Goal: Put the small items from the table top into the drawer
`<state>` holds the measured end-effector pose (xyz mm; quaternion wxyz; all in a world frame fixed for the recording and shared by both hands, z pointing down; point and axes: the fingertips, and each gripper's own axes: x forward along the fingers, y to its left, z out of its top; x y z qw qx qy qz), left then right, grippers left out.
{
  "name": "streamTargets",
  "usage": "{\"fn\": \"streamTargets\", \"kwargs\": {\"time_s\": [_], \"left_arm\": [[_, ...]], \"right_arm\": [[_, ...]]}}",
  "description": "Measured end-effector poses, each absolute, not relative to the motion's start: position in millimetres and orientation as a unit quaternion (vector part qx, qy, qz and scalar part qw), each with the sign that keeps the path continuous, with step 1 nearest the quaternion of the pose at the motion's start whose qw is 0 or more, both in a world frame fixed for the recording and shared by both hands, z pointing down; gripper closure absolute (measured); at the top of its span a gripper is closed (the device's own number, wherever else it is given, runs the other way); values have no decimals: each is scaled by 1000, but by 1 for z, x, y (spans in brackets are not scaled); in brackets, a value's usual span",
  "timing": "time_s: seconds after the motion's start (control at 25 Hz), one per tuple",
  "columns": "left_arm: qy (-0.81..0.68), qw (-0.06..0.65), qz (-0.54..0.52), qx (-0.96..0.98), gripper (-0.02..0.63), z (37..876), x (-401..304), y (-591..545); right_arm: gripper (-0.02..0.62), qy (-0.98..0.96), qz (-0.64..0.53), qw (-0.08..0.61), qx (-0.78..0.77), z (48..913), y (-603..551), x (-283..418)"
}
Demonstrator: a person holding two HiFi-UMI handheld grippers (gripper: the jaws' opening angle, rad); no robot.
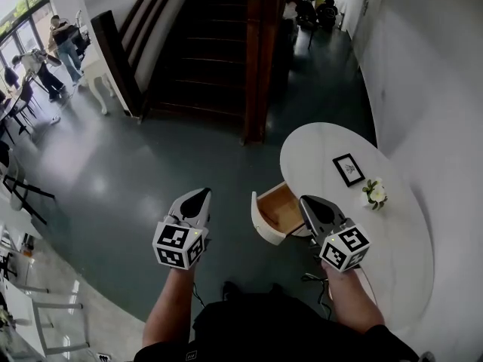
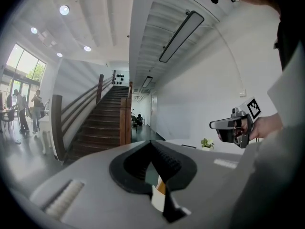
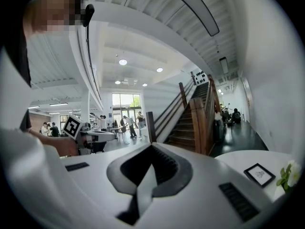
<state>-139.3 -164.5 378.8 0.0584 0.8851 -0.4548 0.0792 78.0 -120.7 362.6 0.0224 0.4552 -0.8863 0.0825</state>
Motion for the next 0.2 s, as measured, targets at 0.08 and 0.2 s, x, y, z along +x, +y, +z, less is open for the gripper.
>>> {"fn": "streamTargets", "kwargs": {"time_s": [0.08,0.2], "left_arm": [[-454,64,79,885,595,383,-141,-165],[-454,70,77,885,595,389,-144,-166]], "right_arm": [[583,-886,82,23,456,364,-121,76],[584,-886,81,22,457,367,-123,73]]}}
